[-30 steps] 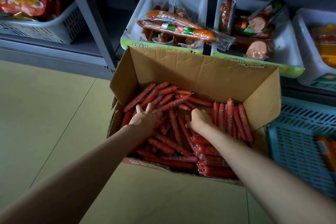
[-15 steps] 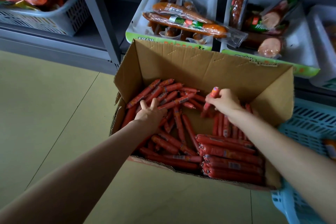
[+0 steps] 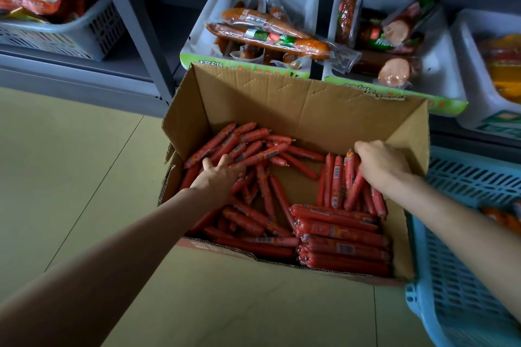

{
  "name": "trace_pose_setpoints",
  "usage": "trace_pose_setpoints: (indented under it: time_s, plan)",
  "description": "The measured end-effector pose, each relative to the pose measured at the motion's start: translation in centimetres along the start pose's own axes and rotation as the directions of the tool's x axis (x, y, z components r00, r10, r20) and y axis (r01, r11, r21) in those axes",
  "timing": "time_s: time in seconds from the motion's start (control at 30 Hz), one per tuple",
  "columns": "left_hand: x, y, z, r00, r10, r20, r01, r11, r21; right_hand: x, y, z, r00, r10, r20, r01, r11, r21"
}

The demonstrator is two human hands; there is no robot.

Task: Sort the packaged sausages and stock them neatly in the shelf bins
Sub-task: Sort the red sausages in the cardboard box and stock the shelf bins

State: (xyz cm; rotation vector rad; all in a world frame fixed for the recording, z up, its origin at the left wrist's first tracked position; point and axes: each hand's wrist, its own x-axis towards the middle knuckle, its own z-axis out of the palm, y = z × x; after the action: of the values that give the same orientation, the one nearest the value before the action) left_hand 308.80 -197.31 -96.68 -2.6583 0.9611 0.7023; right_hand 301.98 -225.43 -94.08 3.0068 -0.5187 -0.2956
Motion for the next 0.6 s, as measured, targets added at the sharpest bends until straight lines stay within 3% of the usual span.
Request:
trace_pose_setpoints:
  time_s: [0.07,0.13,0.2,0.33,0.43,0.47,0.6]
  plan:
    - [-0.2,-0.5,-0.3,0.998,-0.016,-0.053,0.005,0.979,-0.203,0.2,-1.5,-0.3,0.996,-0.088,0.014,0.083,0.977,0.196]
    - [-0.5,-1.3,-0.2,0.991,-0.051,-0.126,-0.003,0.92,-0.392,-0.2,-4.0,-0.3,0.977,-0.208,0.049,0.165,0.877,0.45]
    - [-0.8,-2.0,0.0,0.972,-0.128,-0.2,-0.011,0.819,-0.574,-0.8,-7.1,0.1,0.964,-0.264,0.031,0.195,0.78,0.595]
    - [-1.2,-2.9,-0.5,0.909,-0.36,-0.211,-0.057,0.393,-0.918,-1.0,-12.2,1.3,0.952,-0.299,0.067,0.124,0.575,0.808]
    - [-1.4,-2.9,-1.7,0.911,-0.39,-0.136,-0.127,0.048,-0.991,-1.5,-14.7,1.4,0.891,-0.395,0.224,-0.067,0.375,0.925]
    - [-1.6,-2.6,-2.3,0.912,-0.389,-0.133,-0.153,-0.022,-0.988,-1.7,-15.2,1.2,0.881,-0.408,0.237,-0.095,0.338,0.936]
    - [-1.5,-1.6,-2.8,0.921,-0.375,-0.101,-0.17,-0.155,-0.973,-1.8,-14.8,-0.1,0.841,-0.48,0.25,-0.136,0.259,0.956]
